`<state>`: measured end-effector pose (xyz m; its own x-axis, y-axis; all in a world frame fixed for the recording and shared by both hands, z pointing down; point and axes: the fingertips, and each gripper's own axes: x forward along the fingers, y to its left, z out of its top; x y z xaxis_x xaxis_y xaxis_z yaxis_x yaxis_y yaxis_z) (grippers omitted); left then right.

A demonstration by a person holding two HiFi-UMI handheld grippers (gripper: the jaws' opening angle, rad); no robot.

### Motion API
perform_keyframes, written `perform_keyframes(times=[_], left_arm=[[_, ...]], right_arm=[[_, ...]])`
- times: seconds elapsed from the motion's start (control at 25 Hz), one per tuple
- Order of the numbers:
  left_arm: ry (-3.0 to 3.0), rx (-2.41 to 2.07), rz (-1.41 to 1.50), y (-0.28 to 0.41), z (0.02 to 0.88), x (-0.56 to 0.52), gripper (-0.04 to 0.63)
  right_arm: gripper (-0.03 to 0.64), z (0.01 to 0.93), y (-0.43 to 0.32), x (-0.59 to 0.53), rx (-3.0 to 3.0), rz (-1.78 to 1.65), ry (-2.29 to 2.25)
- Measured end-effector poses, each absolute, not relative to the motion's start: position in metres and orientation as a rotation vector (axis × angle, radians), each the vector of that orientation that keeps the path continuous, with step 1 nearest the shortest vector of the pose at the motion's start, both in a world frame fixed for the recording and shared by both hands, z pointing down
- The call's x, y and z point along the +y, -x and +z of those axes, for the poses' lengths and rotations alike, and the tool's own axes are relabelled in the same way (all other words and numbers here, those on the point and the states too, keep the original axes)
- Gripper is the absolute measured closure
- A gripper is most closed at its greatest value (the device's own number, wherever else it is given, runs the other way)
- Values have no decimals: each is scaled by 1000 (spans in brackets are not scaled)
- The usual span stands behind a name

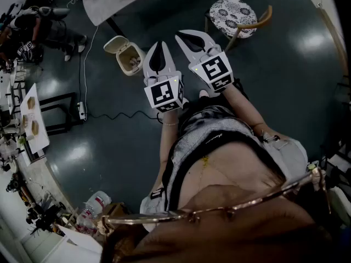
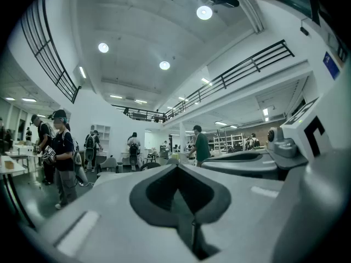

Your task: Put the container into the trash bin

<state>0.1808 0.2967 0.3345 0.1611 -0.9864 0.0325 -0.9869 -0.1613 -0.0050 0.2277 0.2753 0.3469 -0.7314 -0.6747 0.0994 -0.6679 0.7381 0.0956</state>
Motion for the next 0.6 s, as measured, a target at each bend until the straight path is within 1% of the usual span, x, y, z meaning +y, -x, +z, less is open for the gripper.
perform_keyframes(times=[0.36,0.6], left_arm=[[-2337,-2038,28,-190,337,283,595],[-2285,-2040,38,-175,352,272,595]], right_arm=[[589,346,-242,258,-2864,-11,-1035],[590,361,-228,246,-2863,3,-1008]])
